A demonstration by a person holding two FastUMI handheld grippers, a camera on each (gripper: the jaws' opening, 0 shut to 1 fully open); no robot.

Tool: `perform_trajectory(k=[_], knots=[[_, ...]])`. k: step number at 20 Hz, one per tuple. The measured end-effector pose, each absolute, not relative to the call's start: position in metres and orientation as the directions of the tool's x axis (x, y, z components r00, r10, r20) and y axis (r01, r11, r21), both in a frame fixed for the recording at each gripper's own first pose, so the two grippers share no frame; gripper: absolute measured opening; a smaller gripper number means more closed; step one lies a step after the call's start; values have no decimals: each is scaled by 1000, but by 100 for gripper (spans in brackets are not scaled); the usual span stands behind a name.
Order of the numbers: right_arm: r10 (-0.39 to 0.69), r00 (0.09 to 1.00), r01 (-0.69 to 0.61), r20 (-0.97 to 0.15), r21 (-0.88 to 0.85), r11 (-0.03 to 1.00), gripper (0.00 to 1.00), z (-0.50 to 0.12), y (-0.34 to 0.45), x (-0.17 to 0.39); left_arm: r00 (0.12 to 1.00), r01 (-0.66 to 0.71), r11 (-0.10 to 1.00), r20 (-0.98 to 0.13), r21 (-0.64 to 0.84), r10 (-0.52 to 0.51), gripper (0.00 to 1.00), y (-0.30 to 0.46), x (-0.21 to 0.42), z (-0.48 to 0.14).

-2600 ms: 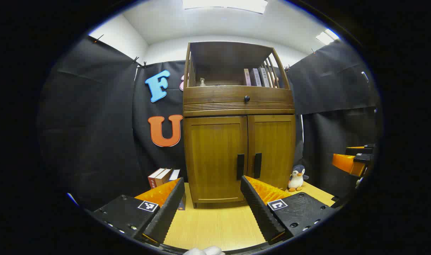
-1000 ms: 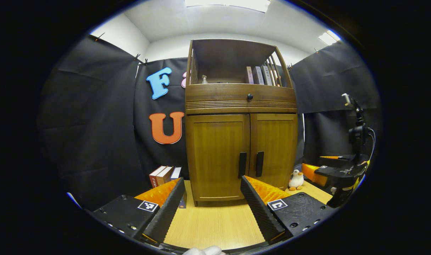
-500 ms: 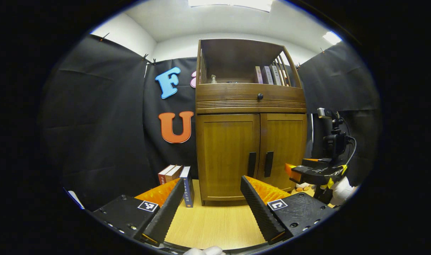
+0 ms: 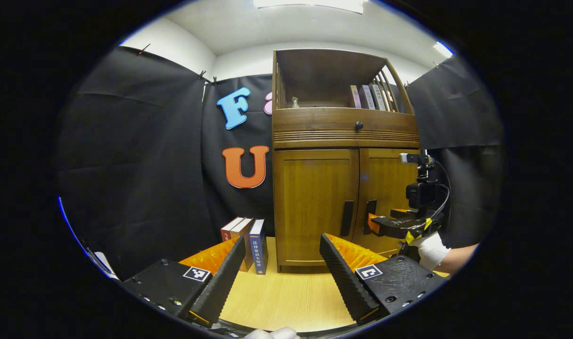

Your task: Open the right door of the double-door shoe cabinet with the right hand, and open the left door with the left hand.

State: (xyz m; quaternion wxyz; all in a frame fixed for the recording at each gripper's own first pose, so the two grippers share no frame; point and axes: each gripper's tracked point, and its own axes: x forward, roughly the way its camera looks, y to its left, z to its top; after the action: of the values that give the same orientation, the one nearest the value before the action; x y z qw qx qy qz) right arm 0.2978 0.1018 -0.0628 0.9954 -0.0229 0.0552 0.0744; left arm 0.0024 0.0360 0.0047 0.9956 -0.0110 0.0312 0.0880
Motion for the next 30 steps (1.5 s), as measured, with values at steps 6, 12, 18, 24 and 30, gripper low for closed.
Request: perform_trajectory(k=[6, 12, 18, 24, 30], knots=[[156, 975, -160, -155, -12, 987, 92, -74, 113, 333, 975, -208, 978, -77, -4, 207, 96, 44, -2, 1], [172, 967, -174, -187, 3, 985, 73, -77, 119, 353, 971, -224, 975, -91, -1, 223, 100, 46, -8, -1], [137, 969, -142, -203, -12, 990, 52, -78, 120, 357, 968, -236, 972, -84, 9, 236, 100, 50, -11, 2], [146, 966, -152, -213, -14, 988, 36, -81, 120, 357, 966, -250, 968, -68, 6, 250, 96, 56, -16, 6], [180, 956, -189, -233, -15, 982, 33, -83, 118, 342, 960, -273, 962, -65, -5, 272, 96, 69, -31, 3]])
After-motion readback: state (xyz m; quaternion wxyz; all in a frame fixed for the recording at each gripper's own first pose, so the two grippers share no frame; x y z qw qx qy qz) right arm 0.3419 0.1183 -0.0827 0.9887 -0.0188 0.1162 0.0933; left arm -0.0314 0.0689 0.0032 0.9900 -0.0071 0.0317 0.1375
